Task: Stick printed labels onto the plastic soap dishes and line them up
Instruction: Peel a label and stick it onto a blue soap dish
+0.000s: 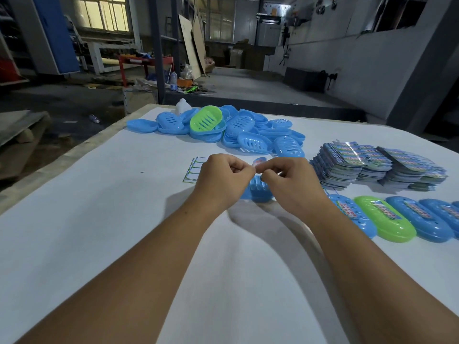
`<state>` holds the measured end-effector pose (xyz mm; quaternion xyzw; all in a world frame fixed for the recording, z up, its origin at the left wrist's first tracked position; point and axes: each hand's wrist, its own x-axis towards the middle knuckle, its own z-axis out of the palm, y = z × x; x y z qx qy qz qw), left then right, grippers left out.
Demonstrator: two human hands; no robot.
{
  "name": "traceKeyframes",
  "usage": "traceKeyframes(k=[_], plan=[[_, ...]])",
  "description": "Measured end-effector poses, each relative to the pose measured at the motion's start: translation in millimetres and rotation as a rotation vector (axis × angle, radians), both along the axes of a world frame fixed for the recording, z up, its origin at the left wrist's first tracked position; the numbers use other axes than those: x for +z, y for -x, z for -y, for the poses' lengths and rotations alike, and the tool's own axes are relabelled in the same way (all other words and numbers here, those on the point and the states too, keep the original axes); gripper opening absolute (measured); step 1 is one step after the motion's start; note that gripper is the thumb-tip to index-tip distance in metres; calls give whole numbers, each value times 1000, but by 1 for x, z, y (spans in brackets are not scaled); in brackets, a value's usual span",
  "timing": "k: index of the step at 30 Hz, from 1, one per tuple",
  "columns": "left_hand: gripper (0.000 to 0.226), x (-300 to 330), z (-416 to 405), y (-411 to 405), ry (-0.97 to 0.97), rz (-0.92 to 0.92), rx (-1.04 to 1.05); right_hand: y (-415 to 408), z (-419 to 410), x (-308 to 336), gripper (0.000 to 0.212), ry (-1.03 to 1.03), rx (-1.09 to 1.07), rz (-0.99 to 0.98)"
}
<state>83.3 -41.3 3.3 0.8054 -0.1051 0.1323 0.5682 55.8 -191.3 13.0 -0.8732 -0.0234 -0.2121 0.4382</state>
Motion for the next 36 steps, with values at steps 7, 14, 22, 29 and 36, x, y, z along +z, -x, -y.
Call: traceKeyframes(k=[7,14,22,29,36], plan=[[20,0,-5,-3,-135,2,-10,-7,16,0,16,-44,-175,-11],[22,0,-9,-7,-219,3,-44,-3,12,1,24,-23,-113,-34],[20,0,-10,-9,-236,-1,-53,-3,11,2,19,73,-123,-27],[21,-3,-11,-11,-250,14,-77,-5,10,0,26,82,-140,-28],[20,-4,-11,-23,-190,-74,-60,-11,15,-4,30,-5,-148,-87]])
